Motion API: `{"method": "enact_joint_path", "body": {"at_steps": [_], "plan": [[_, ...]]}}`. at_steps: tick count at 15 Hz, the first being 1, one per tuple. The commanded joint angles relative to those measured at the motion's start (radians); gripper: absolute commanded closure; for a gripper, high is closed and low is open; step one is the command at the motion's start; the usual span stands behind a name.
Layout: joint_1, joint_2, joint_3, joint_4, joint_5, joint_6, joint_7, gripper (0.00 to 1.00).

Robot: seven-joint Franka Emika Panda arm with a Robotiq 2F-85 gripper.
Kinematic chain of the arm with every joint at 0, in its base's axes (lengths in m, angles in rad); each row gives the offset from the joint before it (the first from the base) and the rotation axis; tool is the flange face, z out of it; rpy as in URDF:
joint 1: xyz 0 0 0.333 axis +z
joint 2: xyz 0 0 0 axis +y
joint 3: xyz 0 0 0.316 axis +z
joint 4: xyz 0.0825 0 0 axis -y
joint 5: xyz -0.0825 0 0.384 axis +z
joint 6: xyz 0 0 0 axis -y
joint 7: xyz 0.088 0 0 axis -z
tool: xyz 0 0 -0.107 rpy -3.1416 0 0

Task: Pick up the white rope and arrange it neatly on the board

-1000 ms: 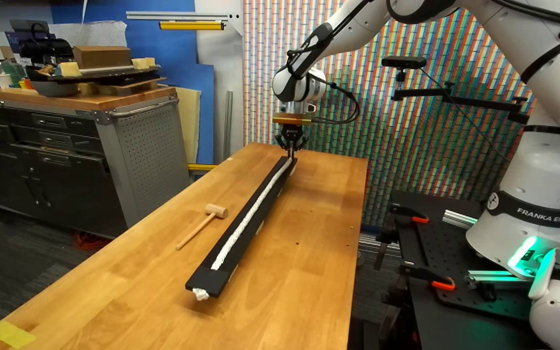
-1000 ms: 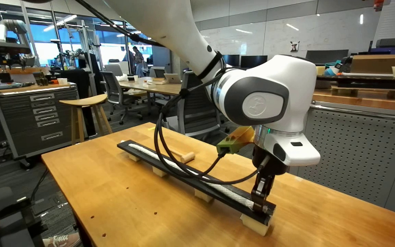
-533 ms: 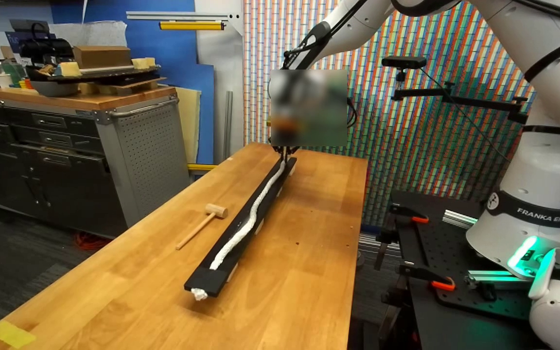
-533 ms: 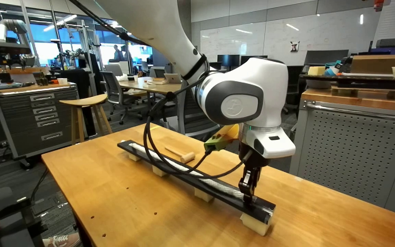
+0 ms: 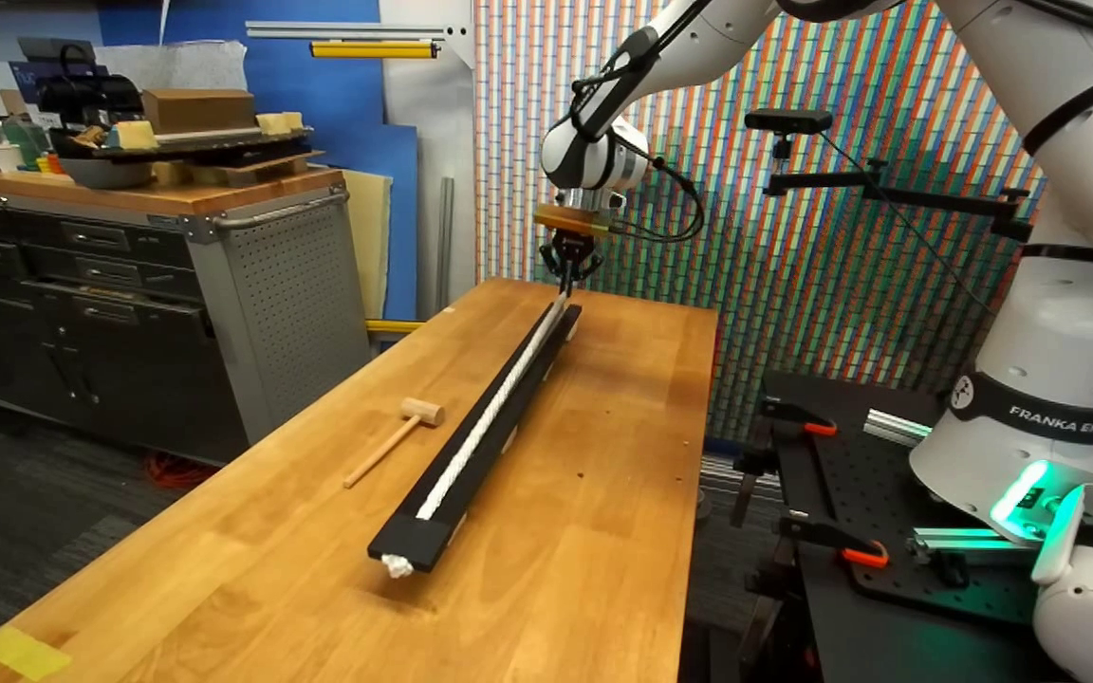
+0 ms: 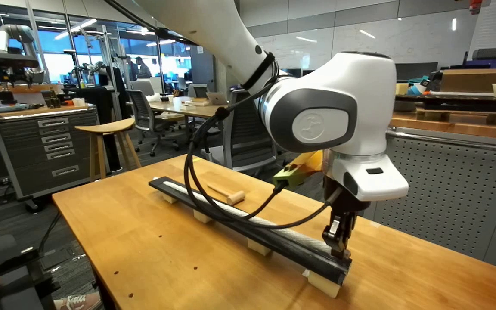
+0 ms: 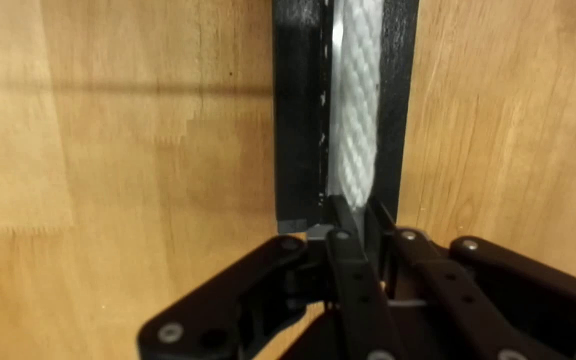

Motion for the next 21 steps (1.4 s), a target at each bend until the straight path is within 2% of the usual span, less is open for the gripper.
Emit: {"method": "enact_joint_path", "body": {"at_steps": [1, 14, 15, 16, 18, 21], "plan": [[-0.045, -0.012, -0.009, 0.045, 0.042, -0.039, -0.009, 0.97], [-0.048, 0.047, -0.015, 0.145, 0.028, -0.13, 0.012, 0.97], [-0.049, 0.052, -0.016, 0.153, 0.028, -0.135, 0.014, 0.94], [-0.05, 0.058, -0.018, 0.164, 0.029, -0.144, 0.017, 0.64], [-0.053, 0.067, -0.02, 0.18, 0.03, -0.152, 0.019, 0.56], [-0.059, 0.078, -0.024, 0.201, 0.032, -0.156, 0.021, 0.34]]}}
